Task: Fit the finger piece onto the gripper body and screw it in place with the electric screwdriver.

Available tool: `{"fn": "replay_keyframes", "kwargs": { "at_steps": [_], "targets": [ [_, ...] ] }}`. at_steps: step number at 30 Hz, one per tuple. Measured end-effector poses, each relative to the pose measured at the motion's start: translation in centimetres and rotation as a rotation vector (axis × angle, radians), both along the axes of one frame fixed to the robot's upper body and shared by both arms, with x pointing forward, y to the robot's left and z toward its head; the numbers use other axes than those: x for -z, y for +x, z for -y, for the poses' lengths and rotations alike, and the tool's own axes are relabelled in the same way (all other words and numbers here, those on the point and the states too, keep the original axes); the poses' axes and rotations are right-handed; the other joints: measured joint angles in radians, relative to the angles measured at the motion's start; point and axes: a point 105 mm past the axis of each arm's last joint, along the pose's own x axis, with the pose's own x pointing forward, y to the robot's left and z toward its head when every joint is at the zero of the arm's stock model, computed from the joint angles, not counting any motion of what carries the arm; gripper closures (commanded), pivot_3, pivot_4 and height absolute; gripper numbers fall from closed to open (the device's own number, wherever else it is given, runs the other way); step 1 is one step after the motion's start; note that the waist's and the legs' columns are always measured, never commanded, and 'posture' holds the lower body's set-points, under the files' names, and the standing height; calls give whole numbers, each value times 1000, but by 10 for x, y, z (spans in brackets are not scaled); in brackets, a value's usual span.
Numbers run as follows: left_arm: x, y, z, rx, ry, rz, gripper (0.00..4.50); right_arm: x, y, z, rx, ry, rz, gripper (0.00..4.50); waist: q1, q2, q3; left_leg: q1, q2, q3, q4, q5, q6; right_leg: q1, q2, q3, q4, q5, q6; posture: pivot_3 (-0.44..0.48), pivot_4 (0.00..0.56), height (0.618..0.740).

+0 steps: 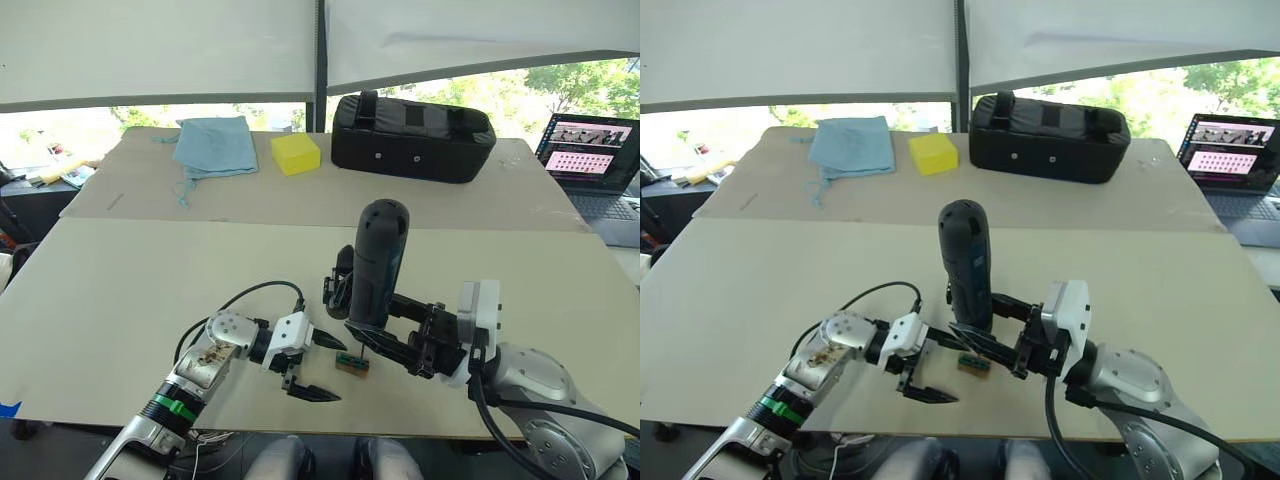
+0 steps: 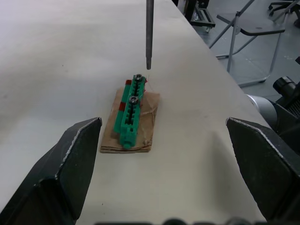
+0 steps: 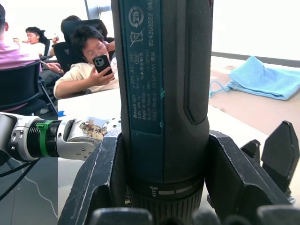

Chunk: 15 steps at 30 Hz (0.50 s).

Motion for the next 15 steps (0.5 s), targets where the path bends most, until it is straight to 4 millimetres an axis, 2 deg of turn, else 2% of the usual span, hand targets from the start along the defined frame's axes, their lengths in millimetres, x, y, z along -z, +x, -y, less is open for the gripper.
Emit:
{"fn": "replay_keyframes", "kwargs": {
  "at_steps": [15],
  "targets": [
    [0,4,3,14,-22,52,0,2,-1,0,-8,-19,8,2581,2,0,0,1,0,0,0,0,0,1,0,0,0,0,0,0,150,739]
  ]
}}
